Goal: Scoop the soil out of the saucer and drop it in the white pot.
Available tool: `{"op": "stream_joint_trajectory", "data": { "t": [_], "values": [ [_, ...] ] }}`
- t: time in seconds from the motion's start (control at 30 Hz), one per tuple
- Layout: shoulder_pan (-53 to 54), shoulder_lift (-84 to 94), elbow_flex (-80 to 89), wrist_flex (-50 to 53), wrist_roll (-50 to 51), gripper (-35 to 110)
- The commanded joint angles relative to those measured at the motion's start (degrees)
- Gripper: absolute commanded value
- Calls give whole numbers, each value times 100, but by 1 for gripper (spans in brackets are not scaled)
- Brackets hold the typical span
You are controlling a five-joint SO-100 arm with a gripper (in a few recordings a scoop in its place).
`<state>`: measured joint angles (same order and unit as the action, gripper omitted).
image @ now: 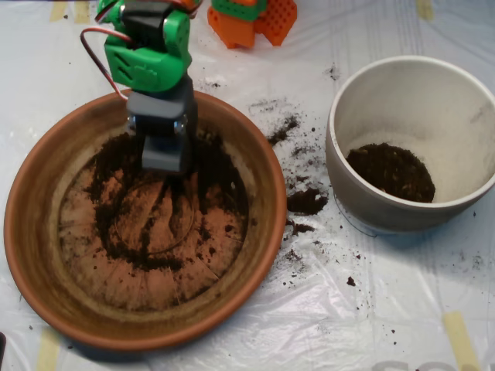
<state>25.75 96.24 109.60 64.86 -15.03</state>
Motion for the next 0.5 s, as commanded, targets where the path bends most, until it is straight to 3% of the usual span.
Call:
{"op": "stream_joint_trajectory", "data": {
  "t": [0.0,0.47],
  "values": [
    [-272,861,-1055,606,211,0],
    [-2065,1652,-2364,1881,352,0]
  ]
}}
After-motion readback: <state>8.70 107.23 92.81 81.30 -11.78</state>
